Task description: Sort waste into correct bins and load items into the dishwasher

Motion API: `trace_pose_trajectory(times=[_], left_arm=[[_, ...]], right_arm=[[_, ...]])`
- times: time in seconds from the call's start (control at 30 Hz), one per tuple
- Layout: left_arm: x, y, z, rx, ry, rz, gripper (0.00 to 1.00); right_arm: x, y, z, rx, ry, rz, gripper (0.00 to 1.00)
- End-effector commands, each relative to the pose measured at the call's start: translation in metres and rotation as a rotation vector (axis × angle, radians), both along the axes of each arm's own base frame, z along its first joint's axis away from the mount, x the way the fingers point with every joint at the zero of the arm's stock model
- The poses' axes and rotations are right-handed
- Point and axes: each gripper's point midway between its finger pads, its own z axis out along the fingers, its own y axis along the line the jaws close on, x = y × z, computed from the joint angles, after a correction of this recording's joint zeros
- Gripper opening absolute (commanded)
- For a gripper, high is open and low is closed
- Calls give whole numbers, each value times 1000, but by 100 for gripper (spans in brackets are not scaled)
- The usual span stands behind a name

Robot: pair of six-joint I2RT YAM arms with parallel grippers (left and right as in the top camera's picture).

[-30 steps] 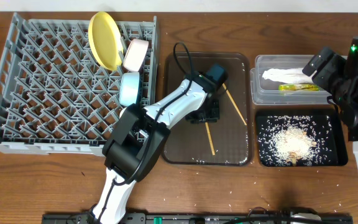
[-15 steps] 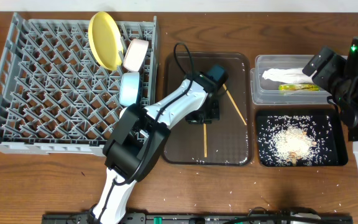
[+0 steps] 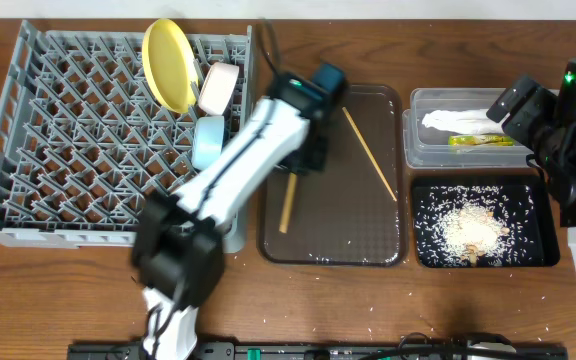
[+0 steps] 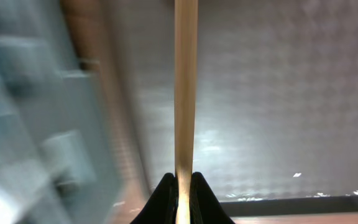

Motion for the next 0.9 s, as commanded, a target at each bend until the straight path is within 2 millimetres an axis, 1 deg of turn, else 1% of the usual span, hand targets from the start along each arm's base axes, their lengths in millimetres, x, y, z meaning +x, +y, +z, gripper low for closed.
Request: trace_pose_trajectory(times=[0.0, 0.07, 0.13, 0.23, 0.27, 0.37, 0.5, 0.6, 0.7, 0.73, 0.77, 0.83, 0.87], left_arm=[[20, 47, 51, 72, -168, 16, 7], [23, 66, 65, 72, -195, 5, 7], [27, 87, 74, 83, -208, -13, 8], [30, 118, 73, 113, -183, -16, 8], [30, 132, 69, 125, -161, -5, 7], [27, 161, 56, 142, -113, 58, 7], [19, 195, 39, 157, -53, 127, 8], [18, 209, 26, 160, -37, 156, 8], [20, 213, 16, 157, -41, 166, 8], [22, 213, 14, 156, -45, 166, 10], [23, 212, 13, 155, -50, 165, 16], [25, 211, 13, 155, -57, 164, 36], [26, 211, 13, 154, -61, 164, 42]], right_arm=[[0, -2, -1, 5, 1, -14, 99], [0, -2, -1, 5, 1, -14, 99], [0, -2, -1, 5, 1, -14, 99], [0, -2, -1, 5, 1, -14, 99], [0, -2, -1, 5, 1, -14, 99], [0, -2, -1, 5, 1, -14, 99], [0, -2, -1, 5, 1, -14, 99], [0, -2, -1, 5, 1, -14, 99], [0, -2, -1, 5, 1, -14, 99], [0, -2, -1, 5, 1, -14, 99], [0, -2, -1, 5, 1, -14, 99], [0, -2, -1, 5, 1, -14, 99], [0, -2, -1, 5, 1, -14, 99]])
